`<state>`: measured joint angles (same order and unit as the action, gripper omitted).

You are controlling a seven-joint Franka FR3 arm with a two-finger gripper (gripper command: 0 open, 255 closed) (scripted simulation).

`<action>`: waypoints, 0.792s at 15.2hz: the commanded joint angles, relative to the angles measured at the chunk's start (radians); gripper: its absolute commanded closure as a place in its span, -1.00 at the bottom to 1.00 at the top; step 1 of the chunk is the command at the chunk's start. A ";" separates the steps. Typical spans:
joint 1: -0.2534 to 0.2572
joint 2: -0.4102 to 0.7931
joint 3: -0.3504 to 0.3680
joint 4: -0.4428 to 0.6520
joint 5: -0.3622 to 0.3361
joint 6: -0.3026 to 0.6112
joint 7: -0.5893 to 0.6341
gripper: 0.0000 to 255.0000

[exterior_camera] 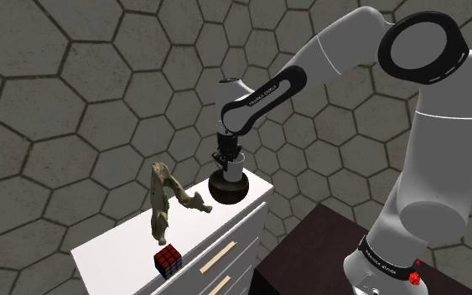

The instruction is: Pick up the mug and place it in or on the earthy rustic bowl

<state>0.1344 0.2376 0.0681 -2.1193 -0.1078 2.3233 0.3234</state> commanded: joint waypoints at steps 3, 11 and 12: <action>0.000 0.000 0.000 0.000 0.000 0.001 0.000 1.00; 0.001 -0.039 0.004 0.021 0.008 -0.060 -0.005 -1.00; 0.001 -0.058 0.005 0.033 0.012 -0.090 -0.008 -1.00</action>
<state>0.1351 0.1976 0.0716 -2.0973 -0.0997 2.2633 0.3176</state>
